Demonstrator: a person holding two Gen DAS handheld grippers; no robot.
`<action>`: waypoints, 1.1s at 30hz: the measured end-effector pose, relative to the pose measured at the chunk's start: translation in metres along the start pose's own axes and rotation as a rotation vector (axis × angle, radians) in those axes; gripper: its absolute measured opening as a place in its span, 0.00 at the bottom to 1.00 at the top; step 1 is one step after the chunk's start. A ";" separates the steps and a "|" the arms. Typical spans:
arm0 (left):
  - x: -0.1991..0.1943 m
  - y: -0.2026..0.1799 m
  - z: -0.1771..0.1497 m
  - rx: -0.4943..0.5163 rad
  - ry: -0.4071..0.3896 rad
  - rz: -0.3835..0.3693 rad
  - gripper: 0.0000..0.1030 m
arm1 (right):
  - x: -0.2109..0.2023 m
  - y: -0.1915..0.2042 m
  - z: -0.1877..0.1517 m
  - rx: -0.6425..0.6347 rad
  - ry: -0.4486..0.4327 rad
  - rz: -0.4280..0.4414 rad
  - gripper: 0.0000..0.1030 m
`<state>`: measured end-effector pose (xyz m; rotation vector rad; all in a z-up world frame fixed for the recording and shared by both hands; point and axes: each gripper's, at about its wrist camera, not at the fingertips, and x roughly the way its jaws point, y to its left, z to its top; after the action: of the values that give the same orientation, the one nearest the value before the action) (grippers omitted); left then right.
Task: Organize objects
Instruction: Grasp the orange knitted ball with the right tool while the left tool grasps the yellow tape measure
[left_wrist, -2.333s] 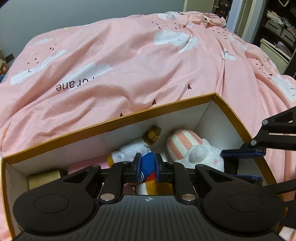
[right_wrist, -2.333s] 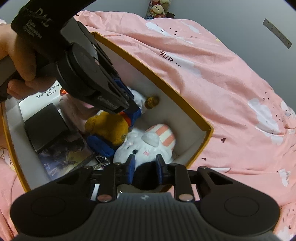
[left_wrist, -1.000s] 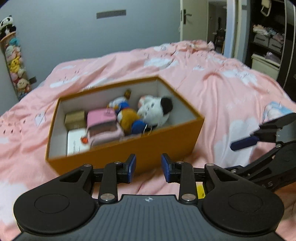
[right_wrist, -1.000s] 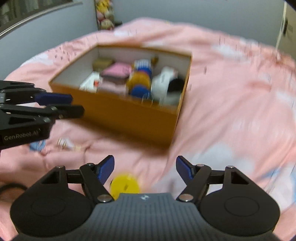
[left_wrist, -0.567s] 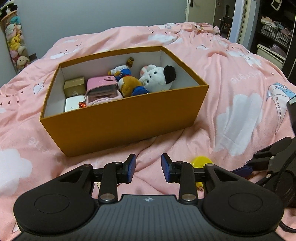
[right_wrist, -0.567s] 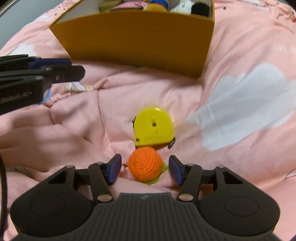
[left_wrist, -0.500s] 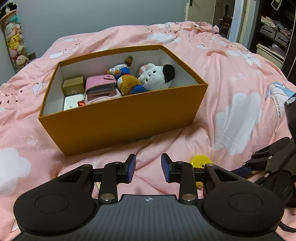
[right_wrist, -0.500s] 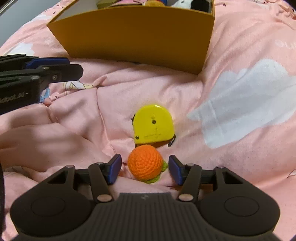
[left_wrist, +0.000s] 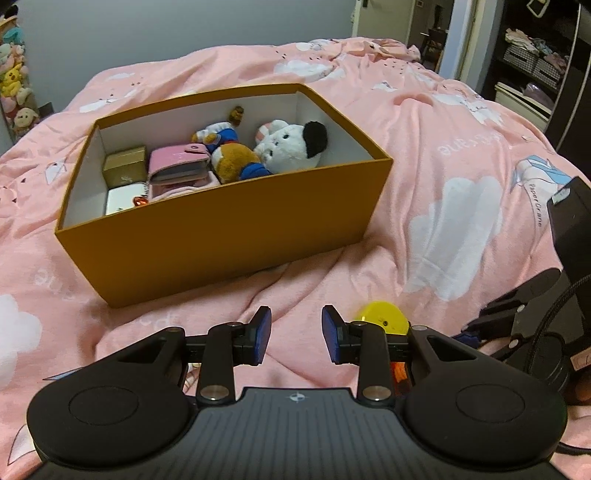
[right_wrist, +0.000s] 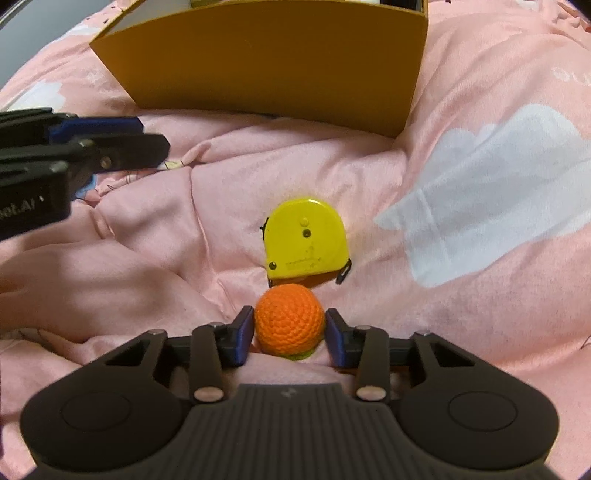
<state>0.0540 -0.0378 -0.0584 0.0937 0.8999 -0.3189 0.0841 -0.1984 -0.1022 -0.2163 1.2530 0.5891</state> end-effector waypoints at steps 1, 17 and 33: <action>0.000 0.000 0.000 0.002 0.006 -0.013 0.37 | -0.002 0.001 0.000 -0.001 -0.006 0.001 0.42; 0.033 -0.027 -0.003 0.181 0.180 -0.184 0.50 | -0.039 -0.020 0.013 -0.024 -0.188 -0.157 0.42; 0.071 -0.066 0.002 0.435 0.211 -0.197 0.55 | -0.034 -0.049 0.005 0.083 -0.195 -0.094 0.42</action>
<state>0.0760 -0.1175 -0.1096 0.4488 1.0393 -0.6963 0.1073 -0.2470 -0.0765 -0.1442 1.0699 0.4648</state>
